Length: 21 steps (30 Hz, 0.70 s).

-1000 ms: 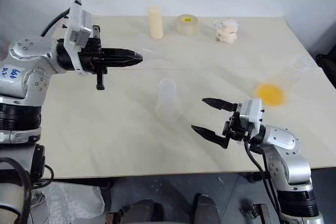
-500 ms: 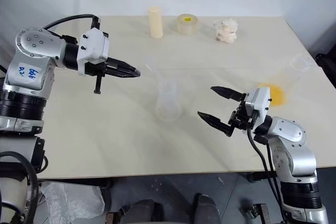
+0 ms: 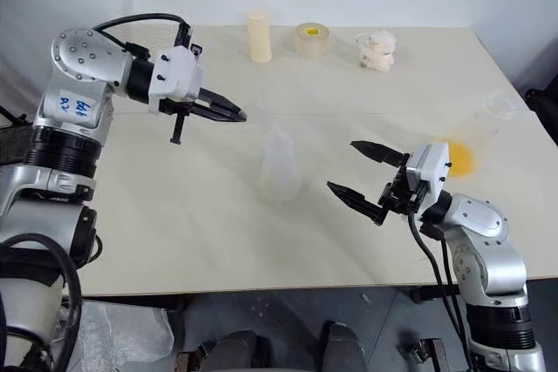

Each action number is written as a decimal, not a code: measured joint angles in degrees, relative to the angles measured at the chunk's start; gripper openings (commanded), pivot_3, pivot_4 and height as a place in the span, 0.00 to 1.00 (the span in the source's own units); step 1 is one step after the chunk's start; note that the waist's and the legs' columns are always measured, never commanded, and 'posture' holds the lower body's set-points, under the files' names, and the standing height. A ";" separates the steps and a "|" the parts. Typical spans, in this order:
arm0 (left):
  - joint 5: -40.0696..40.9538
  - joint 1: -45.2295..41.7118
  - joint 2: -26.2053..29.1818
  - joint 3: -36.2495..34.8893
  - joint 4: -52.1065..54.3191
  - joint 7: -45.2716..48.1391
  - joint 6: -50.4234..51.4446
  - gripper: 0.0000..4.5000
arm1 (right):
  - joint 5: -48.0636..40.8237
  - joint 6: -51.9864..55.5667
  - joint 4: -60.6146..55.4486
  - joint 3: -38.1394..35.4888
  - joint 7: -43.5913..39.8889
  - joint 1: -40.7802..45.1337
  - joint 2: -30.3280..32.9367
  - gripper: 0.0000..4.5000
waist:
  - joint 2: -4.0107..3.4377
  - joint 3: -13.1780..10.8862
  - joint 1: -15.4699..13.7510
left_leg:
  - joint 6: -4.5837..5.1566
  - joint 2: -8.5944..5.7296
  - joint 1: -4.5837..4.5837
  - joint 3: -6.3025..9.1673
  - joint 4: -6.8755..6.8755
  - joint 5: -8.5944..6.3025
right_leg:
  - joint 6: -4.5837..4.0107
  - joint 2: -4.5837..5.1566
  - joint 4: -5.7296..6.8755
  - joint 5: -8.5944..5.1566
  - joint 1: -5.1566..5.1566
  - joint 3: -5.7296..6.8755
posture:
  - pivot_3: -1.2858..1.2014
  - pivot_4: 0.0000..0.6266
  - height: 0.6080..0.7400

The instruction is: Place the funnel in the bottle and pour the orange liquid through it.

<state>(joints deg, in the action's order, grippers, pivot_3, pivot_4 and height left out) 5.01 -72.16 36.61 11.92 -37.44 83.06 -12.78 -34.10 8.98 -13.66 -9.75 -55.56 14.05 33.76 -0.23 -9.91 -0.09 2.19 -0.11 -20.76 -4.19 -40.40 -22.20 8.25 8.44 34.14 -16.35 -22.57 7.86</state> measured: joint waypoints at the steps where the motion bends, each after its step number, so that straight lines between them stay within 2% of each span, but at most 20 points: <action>1: -0.53 -0.37 -0.17 0.13 -1.01 0.35 -0.80 0.00 | 0.00 0.00 -0.11 -0.01 0.16 -0.24 0.00 1.00 | 0.00 0.00 0.01 | 0.00 0.00 0.00 0.00 0.00 0.00 | 0.00 0.00 0.00 0.00 0.00 0.02 | 0.52 0.24 1.00; 8: -2.19 -2.82 -1.90 0.60 -5.42 2.25 -5.14 0.00 | -0.01 0.00 -0.94 0.01 1.22 -1.11 -0.05 1.00 | 0.00 0.00 -0.07 | 0.01 0.01 -0.53 0.10 -0.49 0.00 | 0.00 0.02 0.05 0.00 -0.09 0.37 | 0.52 0.24 1.00; 21: -6.38 -6.42 -2.91 4.36 -8.22 2.88 -12.15 0.00 | 0.24 -0.25 -0.84 0.19 1.43 -1.16 -0.86 1.00 | 0.00 0.00 -0.15 | 0.01 0.00 -0.54 0.19 -0.61 -0.01 | 0.00 0.06 0.19 0.00 -0.05 0.44 | 0.52 0.24 1.00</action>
<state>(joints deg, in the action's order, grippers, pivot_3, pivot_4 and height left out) -1.37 -78.58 33.69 16.28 -45.65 85.95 -24.93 -33.86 8.74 -14.50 -9.56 -54.14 12.89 32.90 -0.23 -9.92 -0.24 2.21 -0.10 -21.30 -4.00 -41.01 -22.20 8.25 8.49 34.33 -16.34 -22.62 8.30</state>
